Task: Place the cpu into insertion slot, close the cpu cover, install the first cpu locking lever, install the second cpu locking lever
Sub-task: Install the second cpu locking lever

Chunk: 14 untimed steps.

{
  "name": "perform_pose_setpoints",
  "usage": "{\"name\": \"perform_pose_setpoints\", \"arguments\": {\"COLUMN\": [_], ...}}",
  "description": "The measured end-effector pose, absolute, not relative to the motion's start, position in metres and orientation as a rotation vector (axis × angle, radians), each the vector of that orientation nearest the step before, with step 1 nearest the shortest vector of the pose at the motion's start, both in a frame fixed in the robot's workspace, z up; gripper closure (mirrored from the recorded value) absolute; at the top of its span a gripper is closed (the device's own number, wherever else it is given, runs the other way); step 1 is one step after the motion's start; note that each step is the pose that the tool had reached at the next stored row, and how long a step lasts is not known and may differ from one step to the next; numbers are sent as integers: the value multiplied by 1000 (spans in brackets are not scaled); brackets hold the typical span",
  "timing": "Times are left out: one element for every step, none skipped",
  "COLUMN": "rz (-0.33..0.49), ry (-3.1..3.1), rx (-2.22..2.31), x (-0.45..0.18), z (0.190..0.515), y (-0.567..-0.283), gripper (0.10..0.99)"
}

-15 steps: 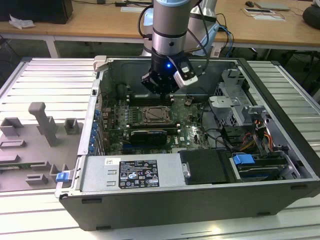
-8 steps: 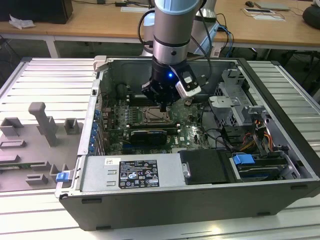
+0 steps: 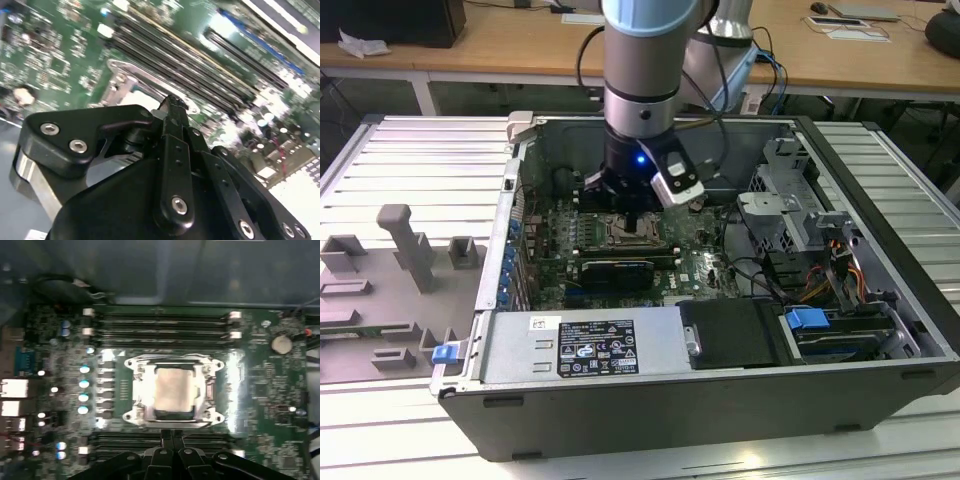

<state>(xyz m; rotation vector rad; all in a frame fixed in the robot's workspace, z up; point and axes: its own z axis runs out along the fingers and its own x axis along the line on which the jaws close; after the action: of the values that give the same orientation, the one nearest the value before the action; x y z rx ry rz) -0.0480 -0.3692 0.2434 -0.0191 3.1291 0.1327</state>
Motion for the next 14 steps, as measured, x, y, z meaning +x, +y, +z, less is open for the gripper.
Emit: {"name": "perform_pose_setpoints", "arguments": {"rz": [133, 133, 133, 133, 133, 133, 133, 133, 133, 133, 133, 134, 134, 135], "ry": [3129, 3129, 3129, 3129, 3129, 3129, 3129, 3129, 3129, 3129, 3129, 3129, 3129, 3129], "rx": [-19, -19, -19, -19, -19, -20, -20, -19, -19, -20, -20, -20, -20, -20], "x": [-52, -54, -55, -55, -56, -56, -56, -57, -58, -60, -62, -63, -66, -67], "z": [243, 242, 239, 238, 235, 233, 230, 228, 228, 228, 228, 228, 228, 228], "y": [-369, -369, -369, -369, -369, -369, -371, -373, -374, -375, -377, -378, -379, -379], "gripper": [980, 980, 980, 980, 980, 980, 980, 980, 980, 980, 980, 980, 980, 980]}}
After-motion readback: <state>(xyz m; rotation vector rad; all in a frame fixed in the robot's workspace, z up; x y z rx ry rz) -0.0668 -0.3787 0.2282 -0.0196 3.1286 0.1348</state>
